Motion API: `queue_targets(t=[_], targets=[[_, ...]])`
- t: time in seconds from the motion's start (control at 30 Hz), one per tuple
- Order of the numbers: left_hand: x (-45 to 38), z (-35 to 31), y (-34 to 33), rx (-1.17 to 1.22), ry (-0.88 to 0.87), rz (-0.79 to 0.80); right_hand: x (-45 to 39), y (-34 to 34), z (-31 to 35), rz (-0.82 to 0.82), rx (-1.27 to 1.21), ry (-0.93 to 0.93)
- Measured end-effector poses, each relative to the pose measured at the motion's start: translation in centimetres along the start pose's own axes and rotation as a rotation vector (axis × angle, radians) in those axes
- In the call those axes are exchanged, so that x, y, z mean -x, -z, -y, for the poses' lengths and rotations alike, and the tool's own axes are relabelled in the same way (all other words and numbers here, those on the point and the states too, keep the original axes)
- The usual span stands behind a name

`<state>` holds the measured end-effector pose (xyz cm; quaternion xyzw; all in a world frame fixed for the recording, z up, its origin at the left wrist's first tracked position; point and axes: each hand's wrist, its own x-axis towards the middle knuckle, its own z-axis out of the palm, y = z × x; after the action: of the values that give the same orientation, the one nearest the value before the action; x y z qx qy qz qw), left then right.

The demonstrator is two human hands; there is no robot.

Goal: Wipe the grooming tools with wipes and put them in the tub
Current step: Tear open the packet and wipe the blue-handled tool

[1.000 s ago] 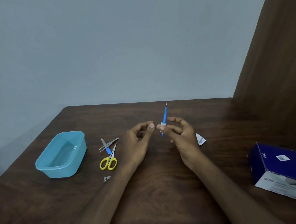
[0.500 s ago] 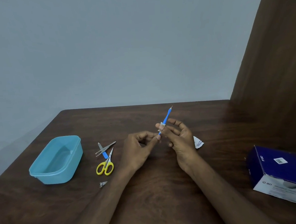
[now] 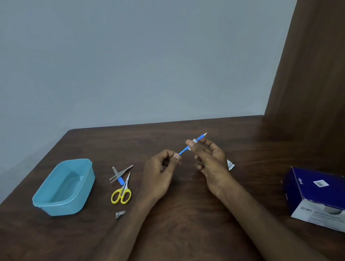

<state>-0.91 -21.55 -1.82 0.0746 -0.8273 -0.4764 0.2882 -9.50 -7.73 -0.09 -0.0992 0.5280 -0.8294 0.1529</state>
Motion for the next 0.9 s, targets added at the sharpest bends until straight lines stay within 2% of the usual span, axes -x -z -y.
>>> queue_targets(t=[0.33, 0.57, 0.7, 0.9], targets=[[0.04, 0.13, -0.11, -0.18, -0.179, -0.072, 0.22, -0.29, 0.14, 0.05, 0.016, -0.008], [-0.28, 0.06, 0.08, 0.03, -0.035, 0.082, 0.49, -0.57, 0.67, 0.092, -0.057, -0.035], [-0.43, -0.14, -0.01, 0.096, 0.012, 0.087, 0.29, -0.44, 0.63, 0.072, -0.047, -0.028], [0.28, -0.62, -0.02, -0.169, -0.146, -0.044, 0.13, -0.33, 0.61, 0.009, -0.028, -0.019]])
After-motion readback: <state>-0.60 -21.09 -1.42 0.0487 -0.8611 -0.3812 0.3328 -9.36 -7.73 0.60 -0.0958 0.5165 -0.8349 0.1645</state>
